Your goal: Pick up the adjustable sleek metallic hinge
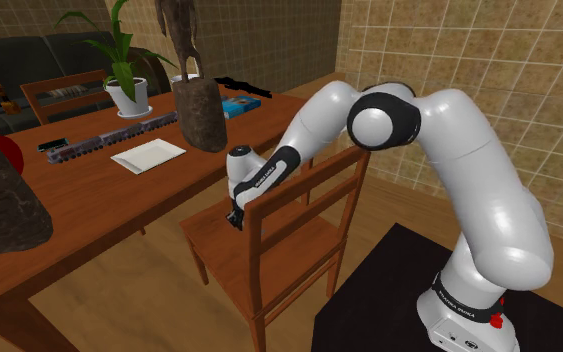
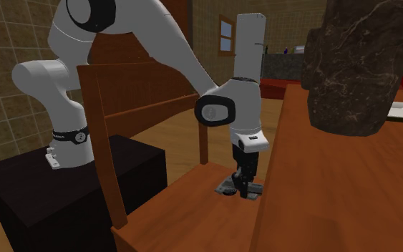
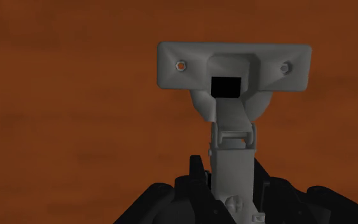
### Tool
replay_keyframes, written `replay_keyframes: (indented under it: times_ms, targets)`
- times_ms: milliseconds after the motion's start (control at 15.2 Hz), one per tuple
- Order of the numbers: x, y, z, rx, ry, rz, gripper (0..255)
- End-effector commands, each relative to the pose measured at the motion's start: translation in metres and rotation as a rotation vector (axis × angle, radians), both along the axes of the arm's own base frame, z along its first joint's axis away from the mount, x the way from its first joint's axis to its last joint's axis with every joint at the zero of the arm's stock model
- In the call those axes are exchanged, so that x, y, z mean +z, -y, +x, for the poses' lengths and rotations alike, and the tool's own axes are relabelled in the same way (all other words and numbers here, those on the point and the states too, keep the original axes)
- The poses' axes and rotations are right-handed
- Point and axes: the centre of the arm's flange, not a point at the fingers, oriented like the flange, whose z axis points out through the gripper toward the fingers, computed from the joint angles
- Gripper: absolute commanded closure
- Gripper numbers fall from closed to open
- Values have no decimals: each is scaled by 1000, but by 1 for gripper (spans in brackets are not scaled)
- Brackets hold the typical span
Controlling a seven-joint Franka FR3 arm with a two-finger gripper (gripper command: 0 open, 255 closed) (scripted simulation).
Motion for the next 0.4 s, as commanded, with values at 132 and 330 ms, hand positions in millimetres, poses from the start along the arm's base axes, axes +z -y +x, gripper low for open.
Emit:
replay_keyframes:
  times_ms: [132, 330]
  targets:
    - [22, 0, 2, 0, 0, 0, 255]
    - [28, 0, 1, 0, 0, 0, 255]
